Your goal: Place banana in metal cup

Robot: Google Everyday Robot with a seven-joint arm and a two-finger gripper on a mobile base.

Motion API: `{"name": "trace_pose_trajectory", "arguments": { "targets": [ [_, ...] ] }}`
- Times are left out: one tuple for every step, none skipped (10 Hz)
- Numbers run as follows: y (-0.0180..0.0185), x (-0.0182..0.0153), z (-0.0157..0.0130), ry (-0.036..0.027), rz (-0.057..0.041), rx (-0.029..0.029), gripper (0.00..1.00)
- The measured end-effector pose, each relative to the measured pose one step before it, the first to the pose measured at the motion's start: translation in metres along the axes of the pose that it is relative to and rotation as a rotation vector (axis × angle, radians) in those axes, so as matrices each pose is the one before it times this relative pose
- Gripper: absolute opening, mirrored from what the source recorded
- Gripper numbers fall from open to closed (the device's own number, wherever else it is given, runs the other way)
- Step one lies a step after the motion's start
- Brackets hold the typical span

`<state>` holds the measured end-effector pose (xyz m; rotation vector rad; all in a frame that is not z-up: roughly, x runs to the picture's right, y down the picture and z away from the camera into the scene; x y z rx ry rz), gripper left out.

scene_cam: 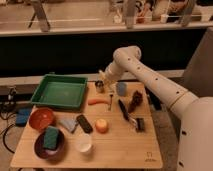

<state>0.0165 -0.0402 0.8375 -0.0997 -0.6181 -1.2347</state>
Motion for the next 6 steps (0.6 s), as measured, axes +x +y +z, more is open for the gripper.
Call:
{"name": "trace_pose_trajectory", "arguments": {
  "targets": [
    [0.00206, 0.0026, 0.00039, -0.00546, 0.00089, 0.00517, 0.0],
    [-0.00097, 0.00224, 0.00174, -0.0081, -0.00596, 0.00364, 0.0],
    [-0.0014, 0.00177, 0.00122, -0.00533, -0.0067, 0.00131, 0.0],
    [-0.0013, 0.00212, 0.00201, -0.00752, -0.00801, -0.00006, 0.0],
    [-0.003, 0.00383, 0.00439, -0.01198, -0.01543, -0.00543, 0.0],
    [-0.00123, 0.00286, 0.00303, -0.00578, -0.00739, -0.00483, 0.0]
  ]
}}
